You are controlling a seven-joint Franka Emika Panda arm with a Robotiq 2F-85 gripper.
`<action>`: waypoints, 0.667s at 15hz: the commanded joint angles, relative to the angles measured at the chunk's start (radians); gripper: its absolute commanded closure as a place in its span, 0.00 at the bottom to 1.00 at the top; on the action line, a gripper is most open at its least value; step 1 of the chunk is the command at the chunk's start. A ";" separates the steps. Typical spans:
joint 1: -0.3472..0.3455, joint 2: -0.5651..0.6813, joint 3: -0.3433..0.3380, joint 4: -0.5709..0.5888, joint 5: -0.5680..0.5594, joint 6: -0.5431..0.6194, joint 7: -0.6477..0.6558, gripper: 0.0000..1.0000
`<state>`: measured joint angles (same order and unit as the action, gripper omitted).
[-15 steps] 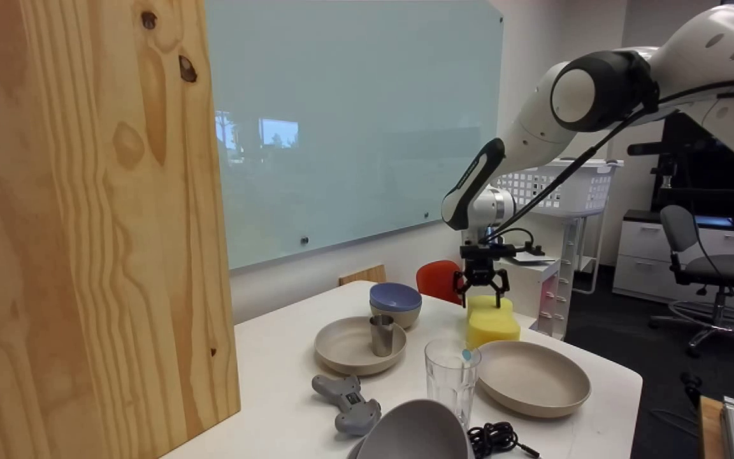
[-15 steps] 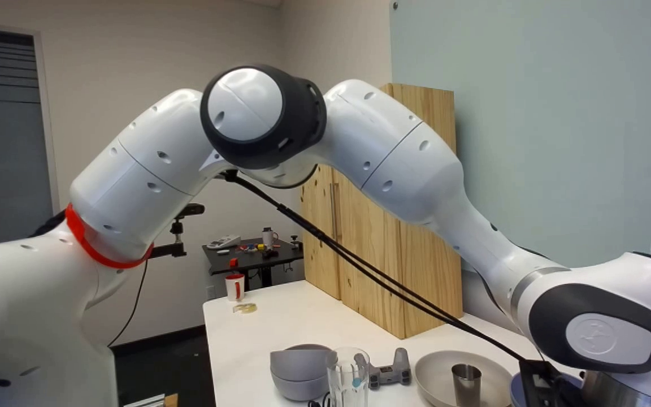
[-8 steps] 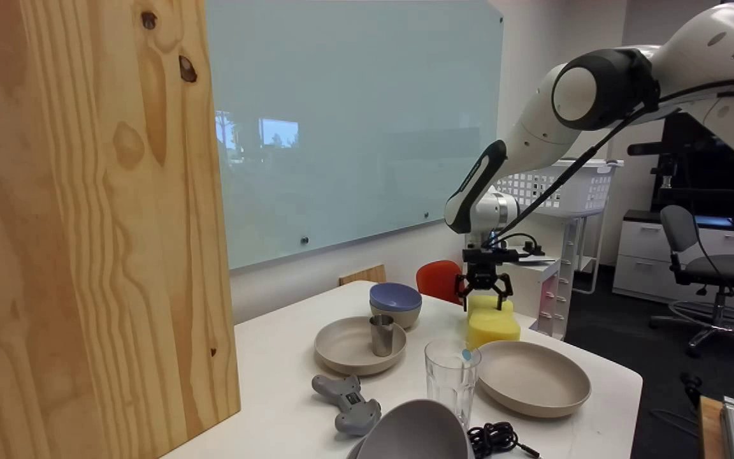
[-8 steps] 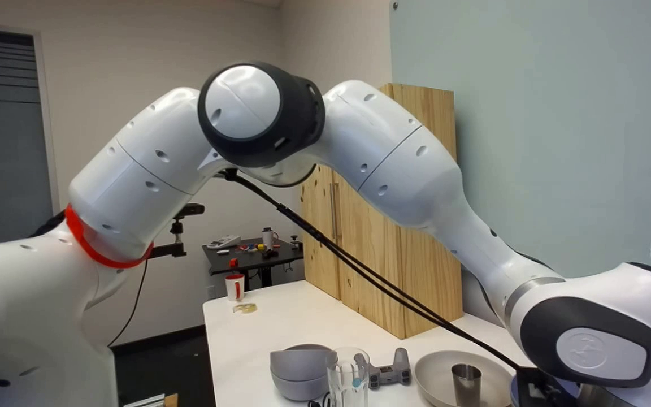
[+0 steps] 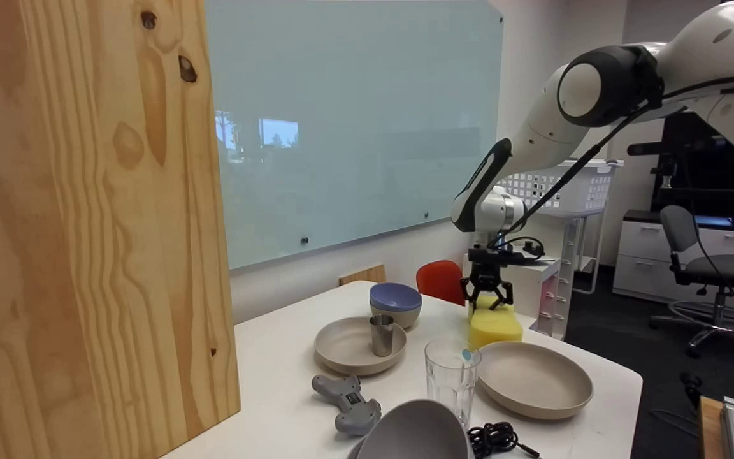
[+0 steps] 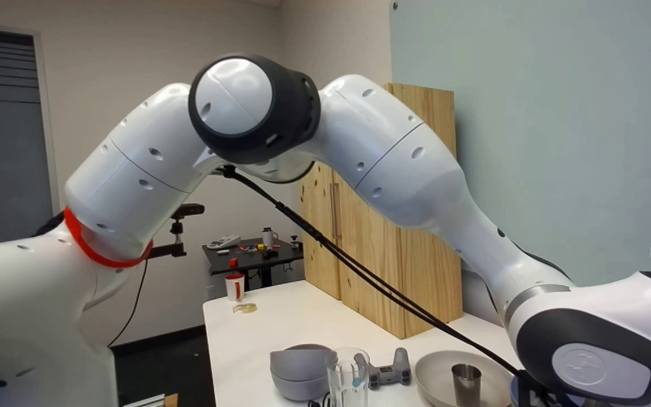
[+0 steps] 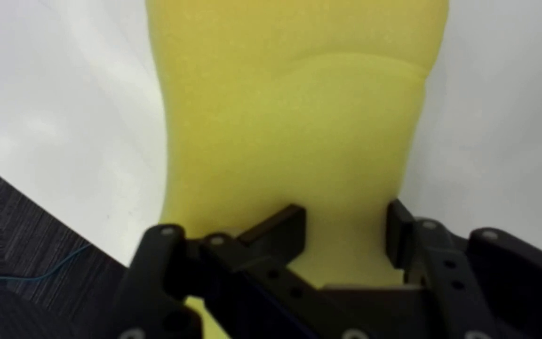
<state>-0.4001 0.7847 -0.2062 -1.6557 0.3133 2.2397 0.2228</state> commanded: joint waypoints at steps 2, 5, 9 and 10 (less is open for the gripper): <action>-0.029 -0.015 0.025 -0.057 0.046 0.040 -0.064 0.93; -0.033 -0.014 0.026 -0.055 0.057 0.041 -0.078 1.00; -0.038 -0.013 0.023 -0.042 0.053 0.039 -0.085 1.00; -0.040 -0.013 0.023 -0.040 0.053 0.038 -0.088 1.00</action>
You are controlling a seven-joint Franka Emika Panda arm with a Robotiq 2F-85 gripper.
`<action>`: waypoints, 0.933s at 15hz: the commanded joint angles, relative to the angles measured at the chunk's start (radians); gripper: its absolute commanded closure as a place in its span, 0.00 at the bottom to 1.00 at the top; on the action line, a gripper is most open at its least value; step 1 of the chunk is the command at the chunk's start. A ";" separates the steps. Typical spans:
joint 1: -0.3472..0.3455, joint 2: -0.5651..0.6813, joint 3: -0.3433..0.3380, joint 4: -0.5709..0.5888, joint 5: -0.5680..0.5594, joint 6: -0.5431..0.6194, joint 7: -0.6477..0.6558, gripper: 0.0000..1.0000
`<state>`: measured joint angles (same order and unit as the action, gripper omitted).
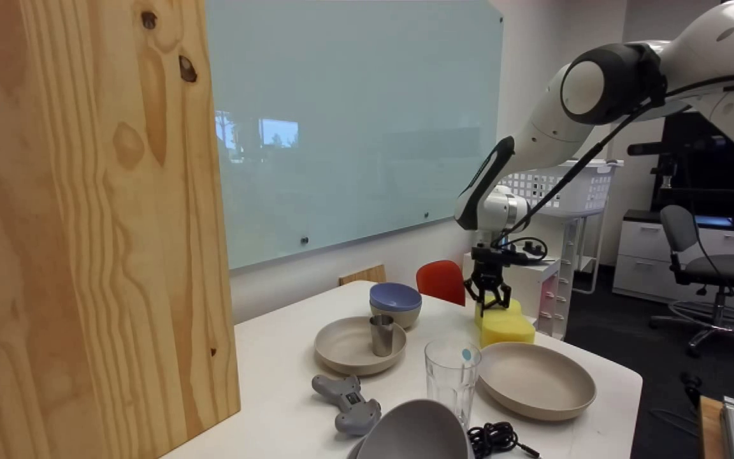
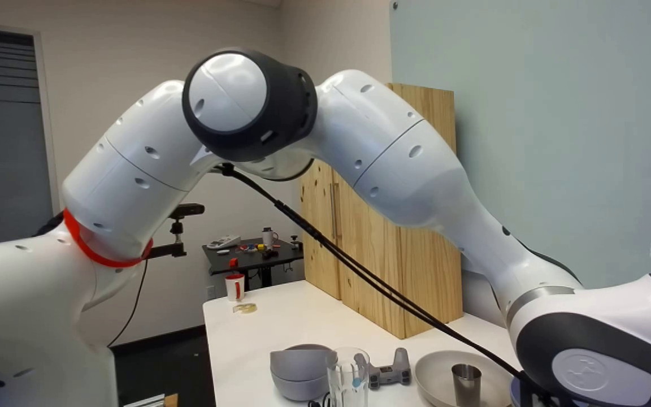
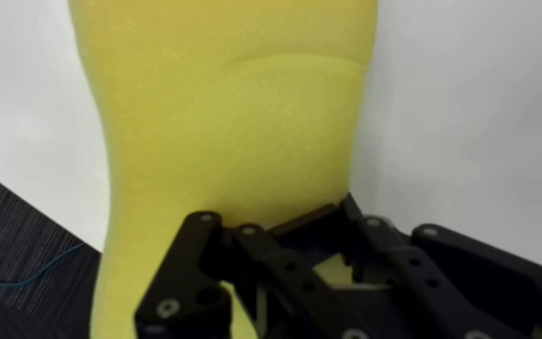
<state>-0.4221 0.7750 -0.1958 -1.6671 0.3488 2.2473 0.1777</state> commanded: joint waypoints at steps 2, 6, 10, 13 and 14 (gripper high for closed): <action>-0.020 0.000 0.015 -0.019 0.017 0.027 -0.053 1.00; -0.020 0.005 0.020 0.016 0.014 0.018 -0.066 1.00; -0.019 -0.001 0.026 0.042 0.009 0.018 -0.082 0.87; -0.025 -0.005 0.033 0.059 0.013 0.011 -0.100 0.97; -0.023 -0.007 0.033 0.059 0.009 0.013 -0.105 0.71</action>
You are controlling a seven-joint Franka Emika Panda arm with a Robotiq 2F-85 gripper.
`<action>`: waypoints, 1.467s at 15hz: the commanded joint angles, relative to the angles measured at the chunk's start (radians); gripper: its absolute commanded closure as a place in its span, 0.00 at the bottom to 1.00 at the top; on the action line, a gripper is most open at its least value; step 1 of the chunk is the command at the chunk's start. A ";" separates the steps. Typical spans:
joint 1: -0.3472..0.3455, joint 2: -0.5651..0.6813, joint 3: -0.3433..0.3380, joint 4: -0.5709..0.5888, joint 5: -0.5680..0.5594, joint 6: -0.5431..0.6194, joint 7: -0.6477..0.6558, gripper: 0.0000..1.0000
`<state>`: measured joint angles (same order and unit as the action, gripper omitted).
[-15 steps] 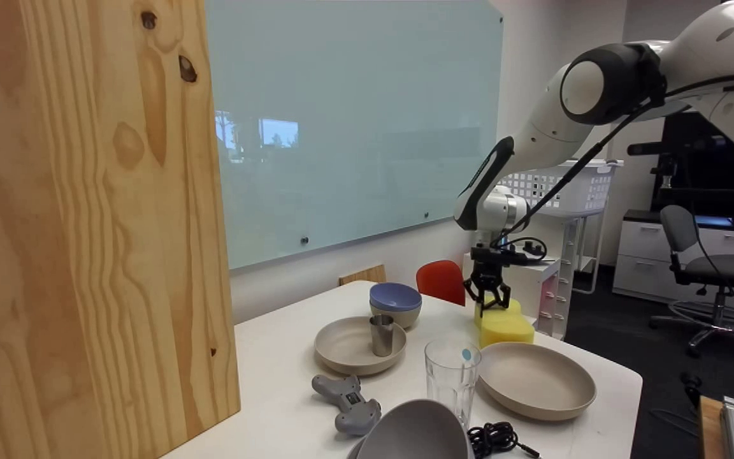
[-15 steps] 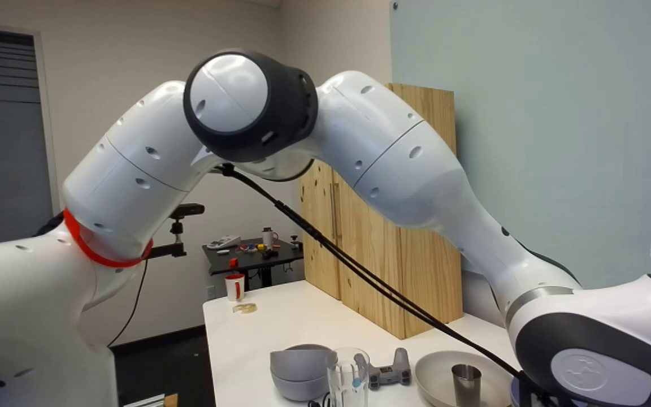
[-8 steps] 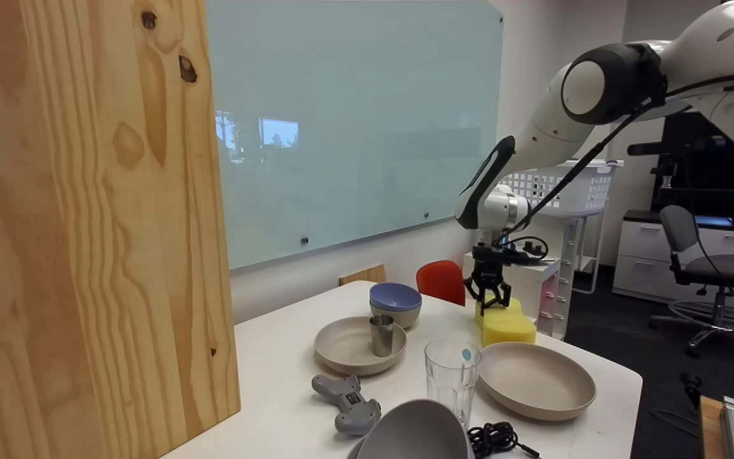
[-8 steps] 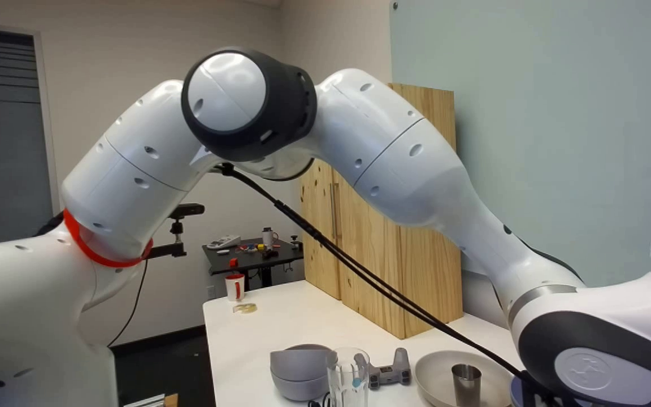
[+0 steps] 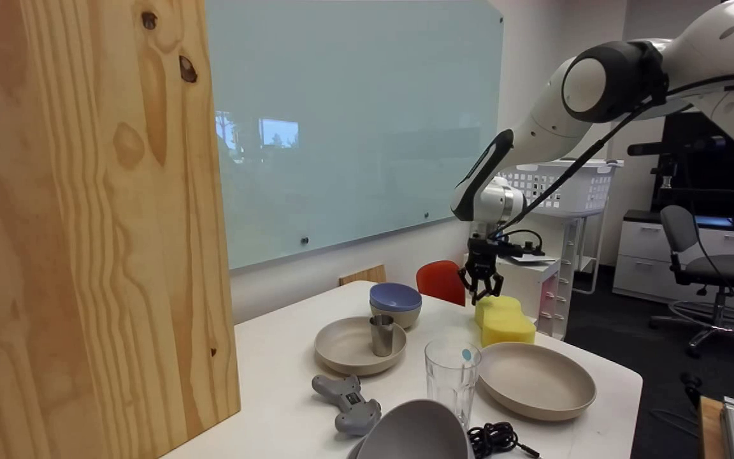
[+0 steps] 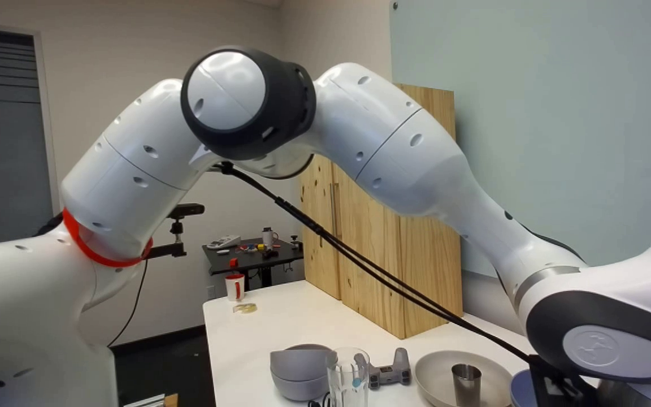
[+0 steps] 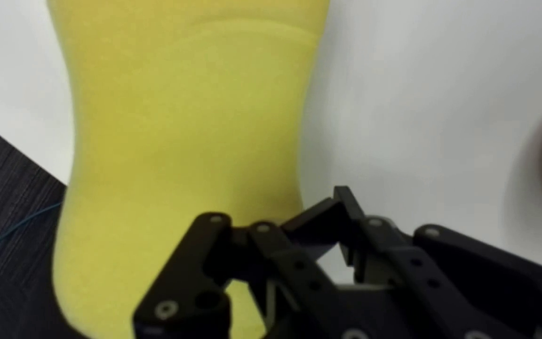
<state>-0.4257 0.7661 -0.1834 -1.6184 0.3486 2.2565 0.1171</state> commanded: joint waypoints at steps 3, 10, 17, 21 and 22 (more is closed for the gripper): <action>-0.024 -0.009 0.021 0.015 0.013 -0.011 -0.048 0.57; -0.019 -0.082 0.002 -0.019 0.000 -0.081 -0.038 0.06; -0.022 -0.147 -0.019 -0.141 0.021 -0.087 -0.033 0.00; -0.035 -0.161 -0.022 -0.207 0.030 -0.093 -0.040 0.00; -0.035 -0.164 -0.028 -0.220 0.025 -0.094 -0.037 0.00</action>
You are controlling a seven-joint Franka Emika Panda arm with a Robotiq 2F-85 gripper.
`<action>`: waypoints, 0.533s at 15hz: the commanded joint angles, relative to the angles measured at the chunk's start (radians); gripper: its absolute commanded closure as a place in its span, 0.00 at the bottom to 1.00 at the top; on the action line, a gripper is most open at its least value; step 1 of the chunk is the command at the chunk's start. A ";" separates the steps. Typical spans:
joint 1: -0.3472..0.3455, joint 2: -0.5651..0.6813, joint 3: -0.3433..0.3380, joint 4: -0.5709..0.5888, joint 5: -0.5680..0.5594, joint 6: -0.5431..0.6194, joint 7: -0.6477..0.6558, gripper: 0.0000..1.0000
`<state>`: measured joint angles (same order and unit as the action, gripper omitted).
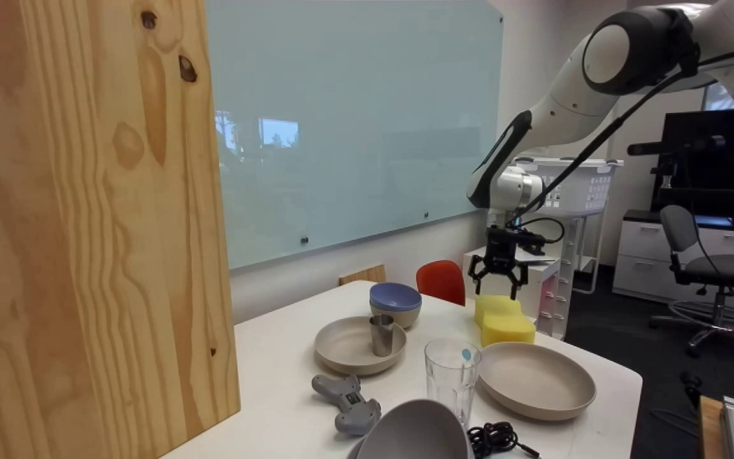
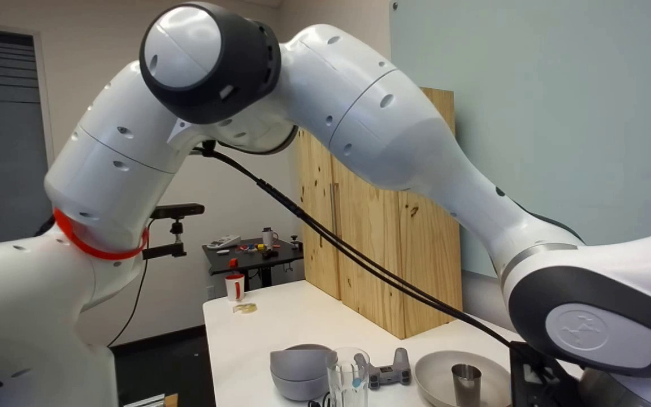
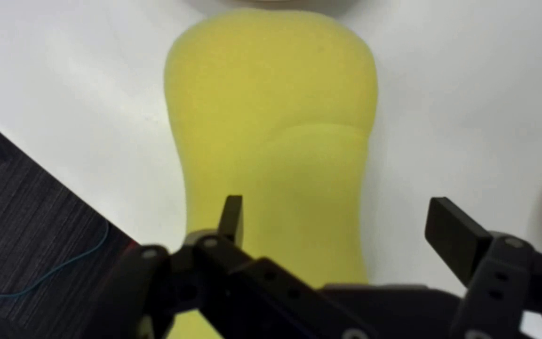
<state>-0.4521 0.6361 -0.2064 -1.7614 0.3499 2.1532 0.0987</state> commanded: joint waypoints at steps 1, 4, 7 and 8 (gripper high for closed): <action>-0.012 -0.037 -0.010 -0.086 0.021 0.006 -0.018 0.00; -0.031 -0.052 -0.014 -0.111 0.025 -0.008 -0.057 0.00; -0.034 -0.062 -0.019 -0.123 0.014 0.003 -0.078 0.00; -0.037 -0.065 -0.018 -0.125 0.016 0.003 -0.086 0.00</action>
<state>-0.4810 0.5997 -0.2271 -1.8402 0.3500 2.1459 0.0685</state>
